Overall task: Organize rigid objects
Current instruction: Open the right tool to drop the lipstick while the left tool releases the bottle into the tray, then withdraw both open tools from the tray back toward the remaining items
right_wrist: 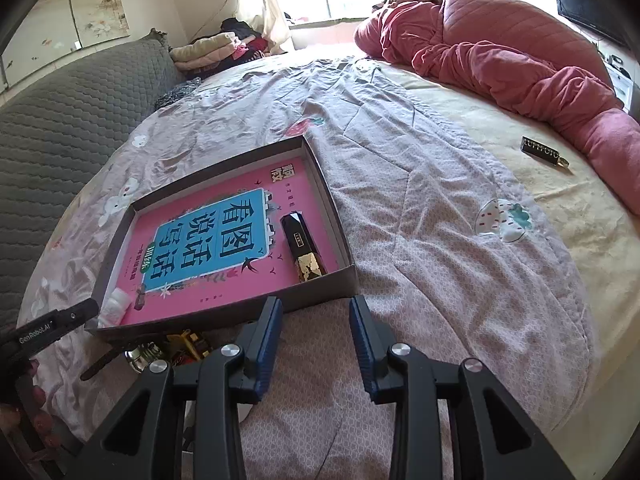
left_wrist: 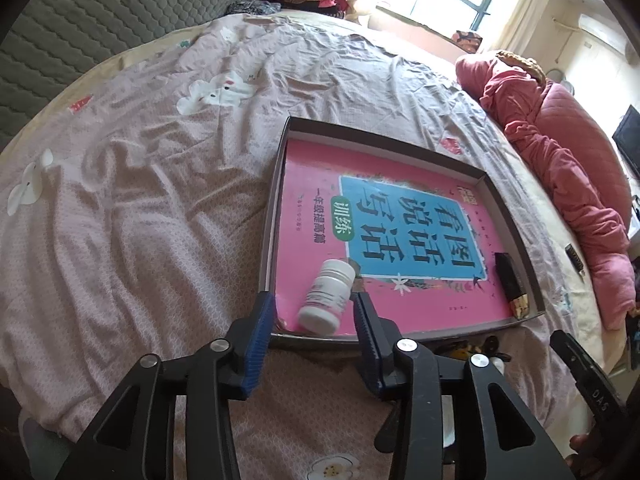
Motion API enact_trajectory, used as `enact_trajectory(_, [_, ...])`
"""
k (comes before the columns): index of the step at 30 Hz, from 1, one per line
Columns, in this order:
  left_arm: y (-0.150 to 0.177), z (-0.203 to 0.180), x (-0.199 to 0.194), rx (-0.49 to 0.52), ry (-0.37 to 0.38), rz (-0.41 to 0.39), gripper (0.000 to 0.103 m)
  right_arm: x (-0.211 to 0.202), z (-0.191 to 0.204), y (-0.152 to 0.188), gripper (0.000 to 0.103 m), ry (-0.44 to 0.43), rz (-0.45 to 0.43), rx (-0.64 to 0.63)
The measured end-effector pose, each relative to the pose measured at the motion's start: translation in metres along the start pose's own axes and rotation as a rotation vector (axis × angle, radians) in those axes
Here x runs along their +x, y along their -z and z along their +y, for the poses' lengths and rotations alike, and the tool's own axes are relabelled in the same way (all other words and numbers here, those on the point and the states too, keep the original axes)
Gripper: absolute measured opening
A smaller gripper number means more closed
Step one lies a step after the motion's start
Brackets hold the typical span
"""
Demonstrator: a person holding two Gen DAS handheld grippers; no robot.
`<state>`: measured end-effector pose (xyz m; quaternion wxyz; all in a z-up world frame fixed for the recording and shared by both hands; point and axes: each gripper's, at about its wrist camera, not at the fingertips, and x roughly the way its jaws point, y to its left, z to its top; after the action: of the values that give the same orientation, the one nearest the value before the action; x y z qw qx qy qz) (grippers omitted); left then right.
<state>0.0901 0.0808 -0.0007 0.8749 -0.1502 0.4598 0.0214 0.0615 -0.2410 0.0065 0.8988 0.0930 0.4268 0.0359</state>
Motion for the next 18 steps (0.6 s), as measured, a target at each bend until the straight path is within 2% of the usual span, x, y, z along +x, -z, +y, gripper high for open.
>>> enact_trajectory(6, [0.004,-0.002,-0.013,0.002,0.013,-0.016,0.047,-0.009,0.0,0.001,0.043,-0.008,-0.012,0.0])
enact_trajectory(12, [0.01,0.0,-0.027,0.001,0.019,-0.029,0.048,-0.014,0.002,0.004,0.043,-0.017,-0.018,-0.008])
enact_trajectory(18, [0.014,-0.001,-0.04,0.001,0.036,-0.041,0.054,-0.019,0.007,0.011,0.045,-0.027,-0.014,-0.03])
